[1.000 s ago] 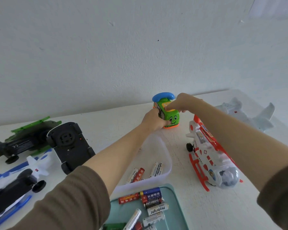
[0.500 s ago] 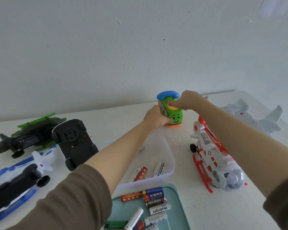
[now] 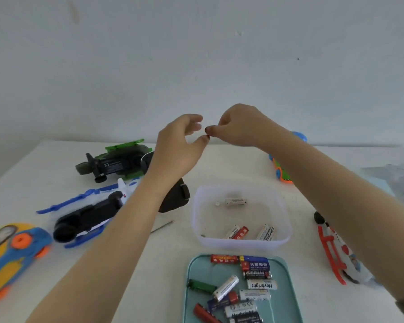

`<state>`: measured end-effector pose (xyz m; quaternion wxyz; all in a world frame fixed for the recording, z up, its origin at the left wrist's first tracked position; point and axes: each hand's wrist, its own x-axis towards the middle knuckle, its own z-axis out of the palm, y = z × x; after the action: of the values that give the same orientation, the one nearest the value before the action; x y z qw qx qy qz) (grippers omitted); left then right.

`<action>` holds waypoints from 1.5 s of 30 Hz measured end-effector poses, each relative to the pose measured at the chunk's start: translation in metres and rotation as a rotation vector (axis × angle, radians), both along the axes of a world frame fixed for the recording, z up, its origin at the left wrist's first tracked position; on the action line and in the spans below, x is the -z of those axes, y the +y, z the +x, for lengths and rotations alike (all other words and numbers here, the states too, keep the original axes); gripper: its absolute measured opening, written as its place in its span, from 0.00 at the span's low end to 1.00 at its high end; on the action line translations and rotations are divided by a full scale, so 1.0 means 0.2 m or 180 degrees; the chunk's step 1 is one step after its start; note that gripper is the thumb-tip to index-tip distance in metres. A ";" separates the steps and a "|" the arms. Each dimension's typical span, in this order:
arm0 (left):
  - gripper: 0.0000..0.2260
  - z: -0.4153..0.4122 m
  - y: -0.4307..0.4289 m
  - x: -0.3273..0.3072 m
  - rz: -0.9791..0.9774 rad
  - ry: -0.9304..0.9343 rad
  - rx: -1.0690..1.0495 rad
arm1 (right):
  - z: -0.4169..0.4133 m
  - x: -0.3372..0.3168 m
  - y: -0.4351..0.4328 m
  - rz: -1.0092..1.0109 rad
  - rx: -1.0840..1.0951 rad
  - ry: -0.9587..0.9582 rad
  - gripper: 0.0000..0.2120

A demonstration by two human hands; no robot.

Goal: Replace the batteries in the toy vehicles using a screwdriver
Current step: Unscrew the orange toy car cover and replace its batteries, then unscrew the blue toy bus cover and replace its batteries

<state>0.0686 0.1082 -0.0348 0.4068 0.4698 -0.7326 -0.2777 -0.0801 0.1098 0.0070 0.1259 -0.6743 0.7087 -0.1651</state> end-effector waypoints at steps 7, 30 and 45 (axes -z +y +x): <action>0.15 0.59 0.14 0.09 0.0007 -0.0393 -0.1156 | 0.38 0.13 0.04 0.0098 -0.0889 -0.0303 0.17; 0.29 1.43 0.52 0.14 0.0577 -0.0367 -0.2467 | 0.72 0.30 0.14 0.0598 -0.1898 -0.0499 0.09; 0.30 1.05 0.66 0.11 0.0798 0.1523 -0.1230 | 0.89 0.45 0.28 0.2367 -0.2708 -0.3413 0.44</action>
<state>0.2788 0.2402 -0.0558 0.5515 0.5679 -0.4738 -0.3858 0.0974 0.1656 -0.0827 0.7217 -0.6298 0.2402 -0.1577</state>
